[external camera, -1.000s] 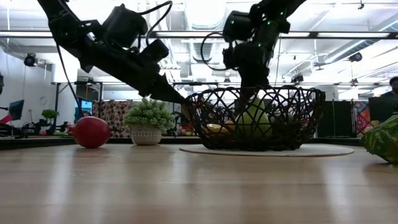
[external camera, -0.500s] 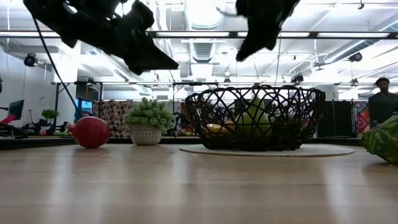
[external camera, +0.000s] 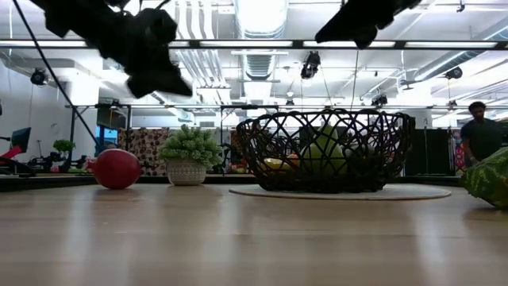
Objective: Build produce basket
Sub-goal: Put the red pomegranate into the black wire basket
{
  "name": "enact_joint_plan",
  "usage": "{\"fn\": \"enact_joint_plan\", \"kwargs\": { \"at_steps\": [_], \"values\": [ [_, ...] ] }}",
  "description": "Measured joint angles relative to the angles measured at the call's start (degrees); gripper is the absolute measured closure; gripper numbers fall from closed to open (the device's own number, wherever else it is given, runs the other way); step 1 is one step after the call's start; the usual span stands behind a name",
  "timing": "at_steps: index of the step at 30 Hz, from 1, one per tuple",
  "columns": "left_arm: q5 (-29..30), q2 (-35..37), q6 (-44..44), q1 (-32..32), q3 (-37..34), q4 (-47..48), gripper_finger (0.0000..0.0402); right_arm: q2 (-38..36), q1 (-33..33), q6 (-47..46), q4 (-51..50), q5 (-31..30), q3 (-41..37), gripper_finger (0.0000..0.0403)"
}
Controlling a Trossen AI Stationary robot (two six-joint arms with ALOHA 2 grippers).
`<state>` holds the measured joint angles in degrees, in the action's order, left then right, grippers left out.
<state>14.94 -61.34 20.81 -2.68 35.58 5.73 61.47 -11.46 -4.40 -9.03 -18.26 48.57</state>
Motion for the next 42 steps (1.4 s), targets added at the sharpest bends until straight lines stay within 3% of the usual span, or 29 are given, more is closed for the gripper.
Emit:
{"fn": "enact_joint_plan", "kwargs": {
  "at_steps": [6, 12, 17, 21, 27, 35, 42],
  "values": [
    [6.1, 1.6, 7.3, 0.1, 4.9, 25.2, 0.04, -4.0, -0.7, -0.1, 7.6, 0.0, -6.5, 0.0394],
    [14.0, -0.2, 7.6, 3.5, 9.6, 41.2, 0.04, -5.2, -0.7, 0.0, 11.2, 0.0, -9.2, 0.0394],
    [7.4, -3.7, 8.1, 11.9, 15.0, 49.8, 0.04, -4.9, -0.7, 0.0, 11.5, 0.1, -9.4, 0.0394],
    [-1.0, -5.6, 1.7, 17.2, 17.7, 54.5, 0.0383, -4.7, -0.7, -0.4, 11.5, 0.1, -9.4, 0.0394],
    [-4.2, -7.7, -3.0, 22.0, 18.3, 60.2, 0.0271, -4.3, -0.7, -1.6, 11.0, 0.2, -9.4, 0.0394],
    [-1.0, -13.9, -4.2, 24.3, 18.1, 61.0, 0.0092, -4.3, -0.7, -1.1, 11.1, 0.2, -9.4, 0.0394],
    [0.3, -16.4, -8.1, 24.5, 18.1, 58.6, 0.0023, -4.3, -0.7, -1.6, 11.1, 0.3, -9.4, 0.0394]
  ]
}}
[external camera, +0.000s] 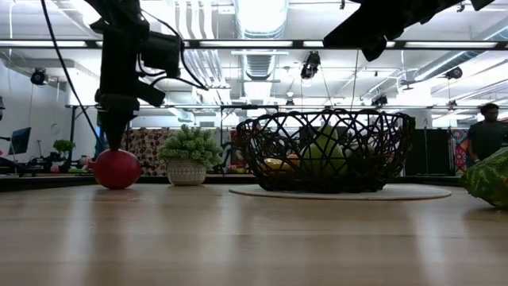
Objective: Build produce basket
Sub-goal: Put the red pomegranate into the black wire basket
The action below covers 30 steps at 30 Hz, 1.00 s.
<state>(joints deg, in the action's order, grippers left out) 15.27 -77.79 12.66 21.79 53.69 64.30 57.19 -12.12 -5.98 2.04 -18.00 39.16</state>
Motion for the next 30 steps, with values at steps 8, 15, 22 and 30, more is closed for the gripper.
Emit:
{"fn": "enact_joint_plan", "kwargs": {
  "at_steps": [8, 15, 22, 30],
  "values": [
    [0.0, -1.3, -1.5, 1.2, -0.3, -1.9, 0.002, 0.0, 0.0, 0.0, 0.0, 0.0, 0.0, 0.0394],
    [0.0, -2.6, -2.7, 2.5, -0.4, -2.7, 0.002, 0.0, 0.0, -0.5, -0.1, 0.2, 0.0, 0.0394],
    [0.0, -3.8, -4.1, 2.6, -0.5, -3.5, 0.002, 0.0, 0.0, -0.6, -0.1, 0.2, -0.1, 0.0394],
    [0.0, -6.1, -4.7, 2.7, -0.6, -4.7, 0.002, 0.0, 0.0, -0.9, -0.1, 0.2, -0.2, 0.0394]
  ]
}}
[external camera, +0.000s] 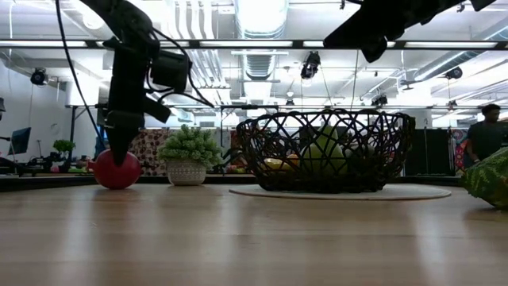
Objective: Build produce basket
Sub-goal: Put the red pomegranate into the black wire basket
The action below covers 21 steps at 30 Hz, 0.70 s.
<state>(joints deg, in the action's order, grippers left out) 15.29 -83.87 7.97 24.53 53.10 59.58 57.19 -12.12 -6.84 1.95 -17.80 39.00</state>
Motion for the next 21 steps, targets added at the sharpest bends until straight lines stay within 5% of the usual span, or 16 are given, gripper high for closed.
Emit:
{"fn": "enact_joint_plan", "kwargs": {
  "at_steps": [21],
  "values": [
    [0.6, -0.2, -0.9, -0.2, 0.2, 0.0, 0.0103, 0.0, 0.0, -0.2, 0.0, 0.0, -0.4, 0.0394]
  ]
}}
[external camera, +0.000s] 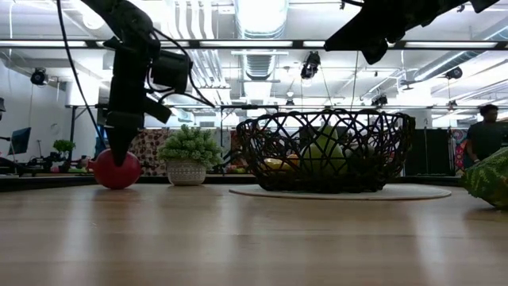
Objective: Build produce basket
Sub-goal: Put the red pomegranate into the black wire basket
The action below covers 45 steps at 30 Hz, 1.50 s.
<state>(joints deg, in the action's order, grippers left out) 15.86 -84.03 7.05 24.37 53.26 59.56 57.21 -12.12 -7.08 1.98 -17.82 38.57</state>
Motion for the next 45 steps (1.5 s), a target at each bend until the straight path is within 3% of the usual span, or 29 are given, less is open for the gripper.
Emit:
{"fn": "enact_joint_plan", "kwargs": {
  "at_steps": [6, 10, 17, 21, 31, 45],
  "values": [
    [0.9, 1.0, 0.0, -0.3, 0.8, 0.4, 0.0104, 0.0, 0.0, 0.0, 0.0, 0.0, 0.0, 0.0394],
    [0.9, 1.6, 1.8, -2.2, 3.7, 6.1, 0.0104, 0.0, 0.0, 0.0, 0.0, 0.0, 0.0, 0.0394],
    [-2.0, 1.7, 9.3, -10.9, 15.0, 22.3, 0.0105, -0.1, 0.0, 0.0, -2.1, 0.0, 0.1, 0.0394],
    [-3.9, 1.4, 10.6, -15.8, 22.6, 23.4, 0.0105, -0.2, 0.0, 0.2, -2.3, 0.0, 0.0, 0.0394],
    [-6.2, 0.4, 4.5, -21.0, 34.4, 12.5, 0.0104, -1.3, -0.5, -0.1, -4.1, 0.3, -1.0, 0.0394],
    [-7.2, -6.8, -5.6, -20.6, 37.3, -9.0, 0.0104, -8.5, -3.5, -2.2, -3.4, -0.4, -5.6, 0.0394]
  ]
}}
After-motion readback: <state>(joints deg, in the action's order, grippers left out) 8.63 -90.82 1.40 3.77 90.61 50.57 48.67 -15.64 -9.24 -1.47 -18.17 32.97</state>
